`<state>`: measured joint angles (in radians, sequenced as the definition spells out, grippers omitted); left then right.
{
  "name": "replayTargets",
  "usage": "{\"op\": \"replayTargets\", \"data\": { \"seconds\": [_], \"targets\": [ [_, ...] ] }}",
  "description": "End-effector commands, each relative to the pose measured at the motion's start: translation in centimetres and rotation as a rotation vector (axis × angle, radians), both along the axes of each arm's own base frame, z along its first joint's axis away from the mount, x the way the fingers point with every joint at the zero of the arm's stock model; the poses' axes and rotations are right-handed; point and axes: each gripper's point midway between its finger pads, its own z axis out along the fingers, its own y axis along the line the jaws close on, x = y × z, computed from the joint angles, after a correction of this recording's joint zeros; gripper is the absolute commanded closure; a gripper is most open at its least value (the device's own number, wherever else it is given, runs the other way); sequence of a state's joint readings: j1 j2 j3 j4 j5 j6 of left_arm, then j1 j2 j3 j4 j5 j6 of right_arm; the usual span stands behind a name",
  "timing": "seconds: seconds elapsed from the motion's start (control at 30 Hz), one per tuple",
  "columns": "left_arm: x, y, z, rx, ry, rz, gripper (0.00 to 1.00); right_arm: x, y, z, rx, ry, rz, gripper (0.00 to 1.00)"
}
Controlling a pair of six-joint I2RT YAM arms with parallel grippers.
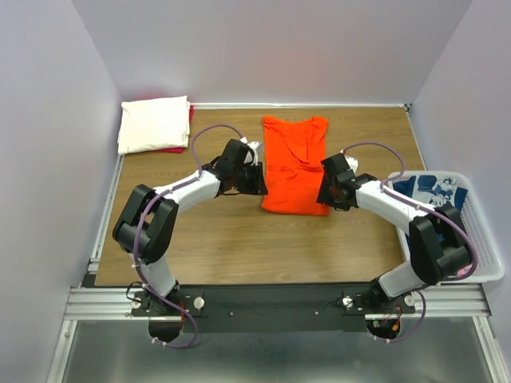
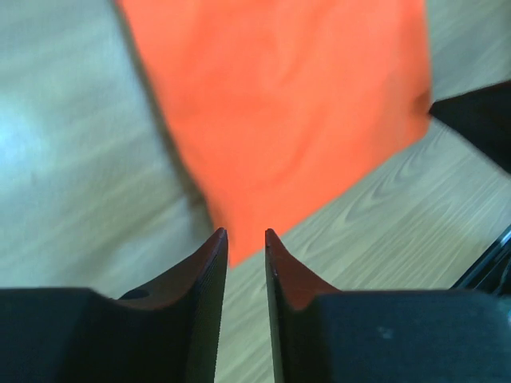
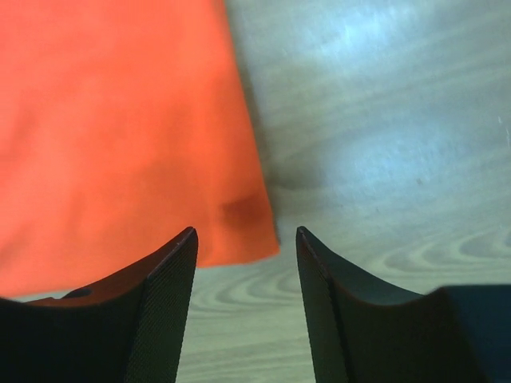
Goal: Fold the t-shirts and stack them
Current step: Fold the tshirt
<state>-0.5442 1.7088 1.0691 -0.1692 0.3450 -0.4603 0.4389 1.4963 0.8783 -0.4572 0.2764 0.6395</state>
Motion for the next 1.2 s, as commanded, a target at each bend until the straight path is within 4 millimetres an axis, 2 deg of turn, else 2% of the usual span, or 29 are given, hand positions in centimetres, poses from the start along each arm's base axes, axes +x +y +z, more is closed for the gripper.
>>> {"op": "replayTargets", "data": {
  "seconds": [0.0, 0.07, 0.1, 0.13, 0.2, 0.23, 0.33, 0.37, 0.43, 0.47, 0.5, 0.57, 0.6, 0.77, 0.93, 1.0, 1.1, 1.17],
  "targets": [
    [3.2, -2.3, 2.8, -0.068, -0.064, 0.004, 0.71, 2.8, 1.2, 2.0, 0.029, -0.055, -0.012, 0.42],
    [3.8, -3.0, 2.2, -0.069, -0.050, 0.000, 0.73, 3.6, 1.7, 2.0, 0.033, -0.055, -0.005, 0.43],
    [4.2, -3.7, 2.8, -0.083, -0.059, -0.010, 0.77, 4.1, 1.9, 2.2, 0.034, -0.061, -0.002, 0.44],
    [4.3, -4.1, 2.1, -0.080, -0.043, -0.014, 0.80, 5.0, 2.3, 2.9, 0.041, -0.079, -0.002, 0.45],
    [4.4, -5.1, 2.0, -0.092, -0.041, -0.030, 0.84, 6.1, 2.7, 2.7, 0.033, -0.081, 0.001, 0.46],
    [4.5, -6.1, 1.7, -0.096, -0.032, -0.043, 0.85, 7.3, 3.1, 2.9, 0.036, -0.095, 0.002, 0.48],
    [4.7, -8.0, 2.0, -0.126, -0.028, -0.078, 0.90, 8.8, 3.9, 3.0, 0.040, -0.104, 0.011, 0.50],
    [4.8, -8.4, 1.2, -0.126, -0.010, -0.082, 0.90, 9.6, 4.3, 3.5, 0.049, -0.121, 0.017, 0.52],
    [5.2, -9.5, 1.7, -0.147, -0.025, -0.097, 0.91, 10.4, 4.6, 2.8, 0.040, -0.113, 0.019, 0.53],
    [5.5, -9.7, 1.0, -0.142, -0.014, -0.094, 0.91, 11.2, 4.9, 3.3, 0.048, -0.134, 0.024, 0.54],
    [5.9, -10.2, 1.4, -0.158, -0.022, -0.096, 0.92, 11.5, 4.9, 2.6, 0.041, -0.122, 0.025, 0.54],
    [6.4, -10.5, 0.3, -0.151, -0.008, -0.091, 0.92, 12.4, 4.9, 2.5, 0.040, -0.130, 0.021, 0.56],
    [6.9, -10.8, 0.4, -0.154, -0.015, -0.088, 0.93, 12.9, 5.0, 2.2, 0.037, -0.128, 0.026, 0.57],
    [8.2, -10.3, -2.5, -0.115, 0.016, -0.040, 0.95, 14.4, 3.7, 0.9, 0.036, -0.111, 0.009, 0.58],
    [10.5, -7.8, -5.0, -0.068, 0.022, 0.044, 0.95, 14.9, 2.2, -0.9, 0.047, -0.082, -0.001, 0.59],
    [10.9, -6.8, -6.1, -0.053, 0.043, 0.076, 0.95, 15.0, 1.4, -1.8, 0.045, -0.066, -0.008, 0.59],
    [11.5, -5.7, -6.0, -0.061, 0.041, 0.111, 0.95, 15.0, 0.8, -2.9, 0.046, -0.048, -0.010, 0.59],
    [11.9, -5.4, -4.9, -0.077, 0.021, 0.120, 0.95, 15.0, 0.5, -3.4, 0.048, -0.035, -0.012, 0.59]
  ]
}}
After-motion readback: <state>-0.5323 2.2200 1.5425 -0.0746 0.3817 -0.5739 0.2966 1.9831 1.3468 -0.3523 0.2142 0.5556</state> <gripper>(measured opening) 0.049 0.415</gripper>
